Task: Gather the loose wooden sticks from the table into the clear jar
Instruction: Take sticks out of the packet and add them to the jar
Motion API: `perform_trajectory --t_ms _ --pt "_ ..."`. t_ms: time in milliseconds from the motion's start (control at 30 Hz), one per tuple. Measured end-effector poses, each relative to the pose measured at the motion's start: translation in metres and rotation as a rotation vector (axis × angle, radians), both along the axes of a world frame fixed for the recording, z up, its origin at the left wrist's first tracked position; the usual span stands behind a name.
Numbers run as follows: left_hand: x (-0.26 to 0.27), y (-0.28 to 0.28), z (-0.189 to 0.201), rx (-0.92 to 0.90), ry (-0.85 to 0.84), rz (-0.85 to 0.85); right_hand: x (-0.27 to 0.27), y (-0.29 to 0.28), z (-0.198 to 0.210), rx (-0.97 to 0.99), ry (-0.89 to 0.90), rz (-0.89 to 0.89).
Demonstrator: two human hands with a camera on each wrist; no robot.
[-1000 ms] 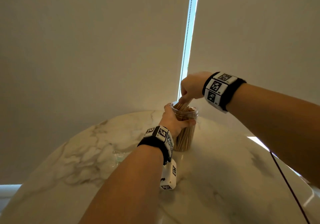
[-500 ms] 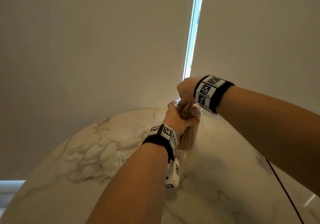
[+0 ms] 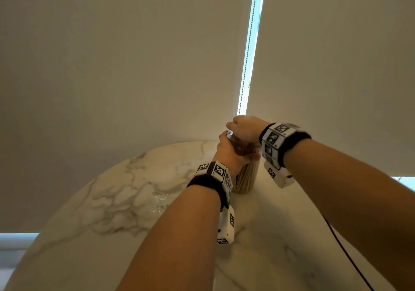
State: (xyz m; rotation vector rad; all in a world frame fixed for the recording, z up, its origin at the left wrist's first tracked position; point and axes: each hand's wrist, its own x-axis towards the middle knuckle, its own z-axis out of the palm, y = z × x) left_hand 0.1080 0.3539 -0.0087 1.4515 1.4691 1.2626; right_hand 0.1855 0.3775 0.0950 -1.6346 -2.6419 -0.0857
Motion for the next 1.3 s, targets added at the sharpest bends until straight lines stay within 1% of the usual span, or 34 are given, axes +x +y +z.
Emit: perform_trajectory --t_ms 67,133,167,200,300,333,400,467,500,600,667,733,800,967,1000,1100,1200,1233,1300 --pt "0.000 0.001 -0.002 0.004 -0.007 -0.006 0.011 0.006 0.011 -0.151 0.105 -0.040" --pt "-0.002 0.002 -0.003 0.009 0.011 -0.010 0.024 0.012 0.020 -0.321 0.314 -0.045" --pt "-0.003 0.002 -0.004 0.016 0.016 -0.008 0.030 0.013 0.023 -0.361 0.371 -0.024" --pt "-0.003 0.003 -0.005 0.020 0.019 -0.008 0.035 0.015 0.023 -0.342 0.370 -0.002" --pt "-0.003 0.002 -0.005 0.026 0.017 -0.020 0.035 0.019 0.013 -0.113 0.202 0.001" --pt "-0.003 0.002 -0.005 0.024 0.012 -0.021 0.032 0.018 0.011 -0.081 0.164 0.002" --pt "-0.003 0.001 -0.005 0.023 0.006 -0.021 0.031 0.018 0.012 -0.110 0.122 0.003" --pt "-0.003 0.001 -0.006 0.027 0.006 -0.014 0.036 0.016 0.019 -0.167 0.162 -0.005" --pt "-0.003 0.001 -0.006 0.032 0.006 -0.012 0.038 0.017 0.020 -0.151 0.169 -0.005" --pt "-0.003 0.002 -0.007 0.027 -0.001 -0.023 0.034 0.016 0.006 -0.021 0.119 0.028" --pt "-0.002 0.001 -0.006 0.020 -0.002 -0.020 0.031 0.016 0.003 -0.008 0.100 0.052" --pt "-0.002 0.000 -0.006 0.015 0.002 -0.009 0.032 0.016 0.010 -0.047 0.140 0.031" --pt "-0.003 0.001 -0.007 0.015 -0.007 -0.001 0.032 0.017 0.012 -0.072 0.261 0.011" --pt "-0.001 0.004 -0.006 0.005 0.030 0.030 0.015 0.016 -0.010 0.020 0.398 0.026" --pt "-0.001 0.004 -0.007 0.003 0.029 0.031 0.017 0.017 -0.009 0.022 0.392 0.021" --pt "-0.003 0.003 -0.007 0.009 0.020 0.028 0.024 0.014 -0.001 -0.044 0.263 0.011" --pt "-0.003 0.003 -0.007 0.015 0.018 0.021 0.026 0.009 0.003 -0.067 0.156 0.049" --pt "-0.003 0.003 -0.008 0.020 0.019 0.022 0.028 0.009 0.005 -0.061 0.170 0.055" --pt "-0.003 0.003 -0.009 0.029 0.029 0.027 0.032 0.012 0.006 -0.060 0.324 0.052"
